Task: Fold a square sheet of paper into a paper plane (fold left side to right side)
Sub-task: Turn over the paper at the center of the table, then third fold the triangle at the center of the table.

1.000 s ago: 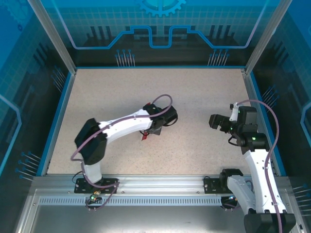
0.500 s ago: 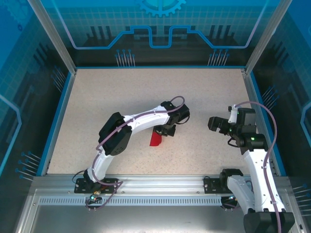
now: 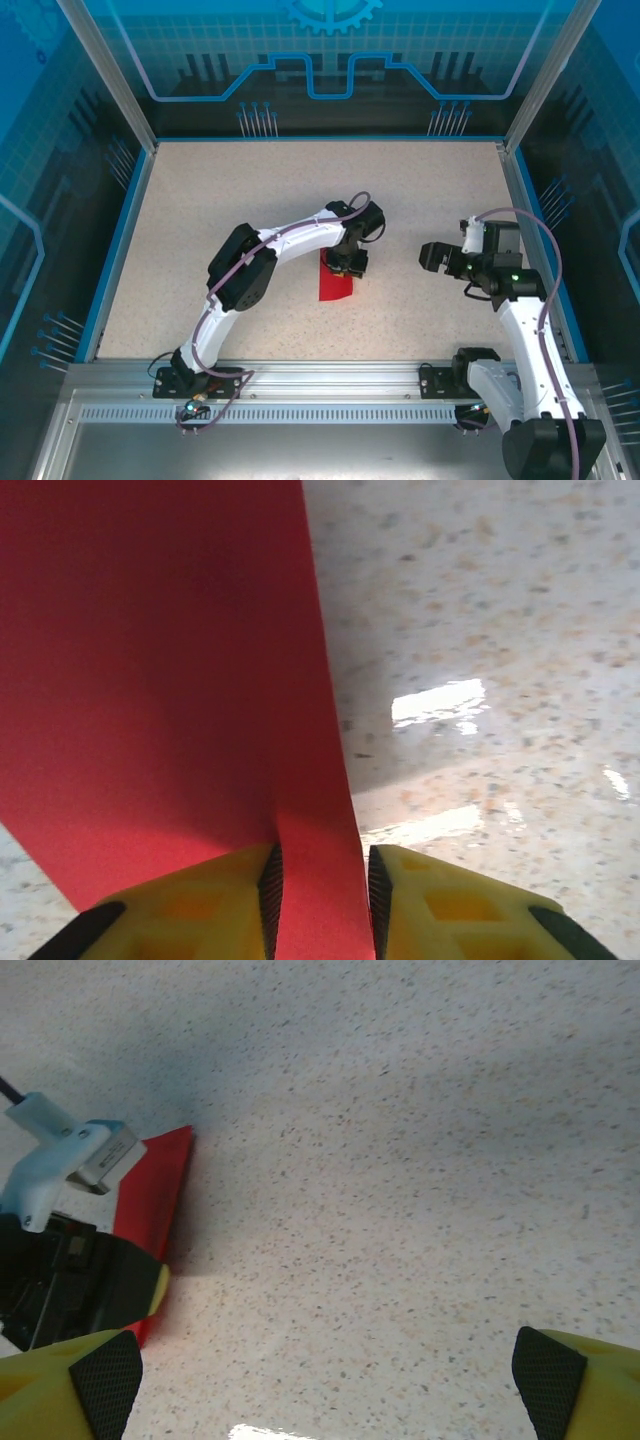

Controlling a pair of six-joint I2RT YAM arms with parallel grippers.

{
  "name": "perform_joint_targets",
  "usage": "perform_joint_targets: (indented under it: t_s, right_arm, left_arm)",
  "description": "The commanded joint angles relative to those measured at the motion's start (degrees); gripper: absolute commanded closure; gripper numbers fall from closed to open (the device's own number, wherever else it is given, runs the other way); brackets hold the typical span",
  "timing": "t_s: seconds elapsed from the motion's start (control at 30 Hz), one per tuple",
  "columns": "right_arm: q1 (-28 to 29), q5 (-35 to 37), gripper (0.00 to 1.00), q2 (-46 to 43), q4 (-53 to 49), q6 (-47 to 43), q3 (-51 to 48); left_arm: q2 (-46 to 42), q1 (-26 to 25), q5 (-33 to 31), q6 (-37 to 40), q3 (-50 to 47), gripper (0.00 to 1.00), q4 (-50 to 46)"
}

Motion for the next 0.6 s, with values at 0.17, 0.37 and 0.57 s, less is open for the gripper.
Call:
perform_joint_targets:
  t_s: [0.17, 0.37, 0.57]
  right_arm:
    - [0.7, -10.2, 0.01, 4.3, 3.0, 2.6, -1.6]
    - [8.5, -9.4, 0.03, 10.6, 6.1, 4.6, -0.4]
    - [19.9, -6.2, 0.12, 21.5, 10.2, 6.5, 4.5]
  left_arm:
    - [-10.7, 1.0, 9.6, 1.6, -9.0, 0.52, 10.5]
    - [-22.5, 5.3, 12.5, -0.4, -21.3, 0.46, 19.8]
    - [-29.3, 12.3, 17.6, -3.0, -35.3, 0.45, 29.7]
